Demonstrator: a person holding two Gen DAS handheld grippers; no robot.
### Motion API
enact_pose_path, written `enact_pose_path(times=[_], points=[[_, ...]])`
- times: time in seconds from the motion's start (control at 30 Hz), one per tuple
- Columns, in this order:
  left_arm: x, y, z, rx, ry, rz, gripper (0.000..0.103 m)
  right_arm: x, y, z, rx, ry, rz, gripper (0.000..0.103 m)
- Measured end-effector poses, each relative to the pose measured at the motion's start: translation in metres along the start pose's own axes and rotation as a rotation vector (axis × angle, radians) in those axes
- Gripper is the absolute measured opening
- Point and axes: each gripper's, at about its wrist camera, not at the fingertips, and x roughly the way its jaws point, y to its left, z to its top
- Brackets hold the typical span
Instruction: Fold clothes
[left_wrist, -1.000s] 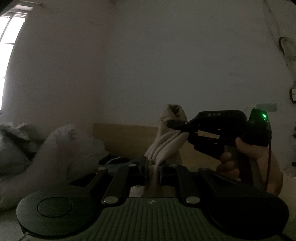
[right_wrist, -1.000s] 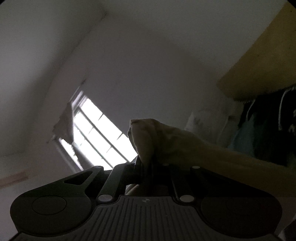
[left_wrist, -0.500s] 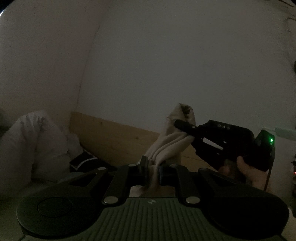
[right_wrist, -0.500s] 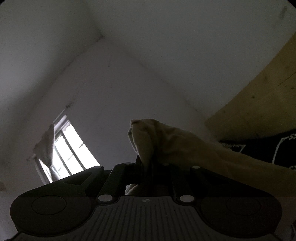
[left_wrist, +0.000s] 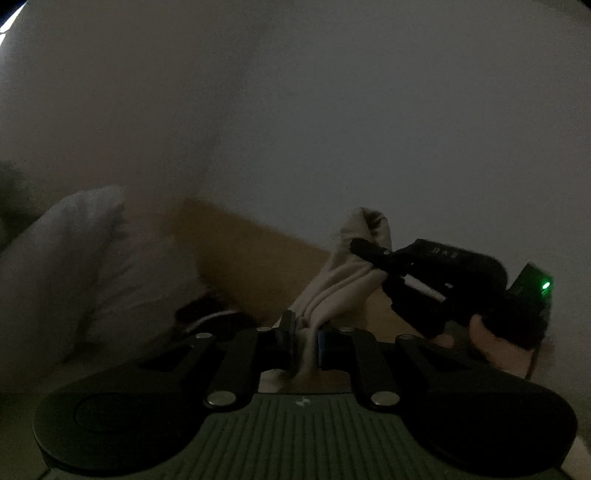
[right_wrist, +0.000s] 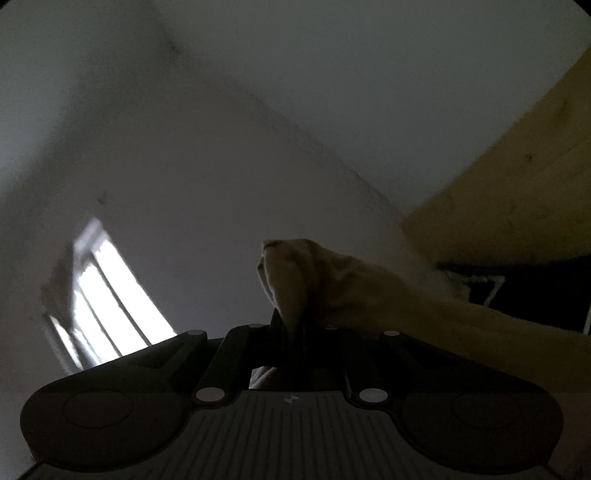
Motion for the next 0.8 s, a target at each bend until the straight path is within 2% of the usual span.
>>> enact_pose_path(times=[0.17, 0.33, 0.43, 0.53, 0.57, 0.63, 0.67, 0.7, 0.73, 0.77, 0.8], points=[[0.033, 0.087, -0.023, -0.123, 0.095, 0.113, 0.014, 0.108, -0.008, -0.045, -0.075, 0.165, -0.108, 0.010], [0.052, 0.155, -0.059, -0.233, 0.167, 0.190, 0.014, 0.191, -0.025, -0.101, -0.196, 0.302, -0.205, 0.011], [0.061, 0.177, -0.079, -0.228, 0.194, 0.218, 0.015, 0.209, -0.035, -0.135, -0.232, 0.355, -0.259, 0.011], [0.065, 0.185, -0.097, -0.146, 0.200, 0.225, 0.017, 0.208, -0.036, -0.155, -0.244, 0.376, -0.287, 0.014], [0.065, 0.187, -0.102, -0.131, 0.206, 0.223, 0.018, 0.209, -0.036, -0.157, -0.249, 0.382, -0.289, 0.019], [0.063, 0.193, -0.109, -0.146, 0.210, 0.225, 0.023, 0.203, -0.034, -0.159, -0.262, 0.377, -0.288, 0.040], [0.070, 0.201, -0.110, -0.162, 0.208, 0.233, 0.025, 0.195, -0.030, -0.157, -0.267, 0.362, -0.286, 0.066], [0.070, 0.205, -0.112, -0.177, 0.206, 0.243, 0.038, 0.187, -0.026, -0.155, -0.272, 0.347, -0.285, 0.085], [0.070, 0.208, -0.114, -0.188, 0.204, 0.253, 0.046, 0.178, -0.022, -0.154, -0.277, 0.332, -0.283, 0.093], [0.067, 0.209, -0.116, -0.192, 0.205, 0.263, 0.050, 0.174, -0.021, -0.150, -0.275, 0.315, -0.292, 0.100], [0.062, 0.208, -0.116, -0.194, 0.200, 0.267, 0.055, 0.171, -0.021, -0.145, -0.272, 0.297, -0.303, 0.100]])
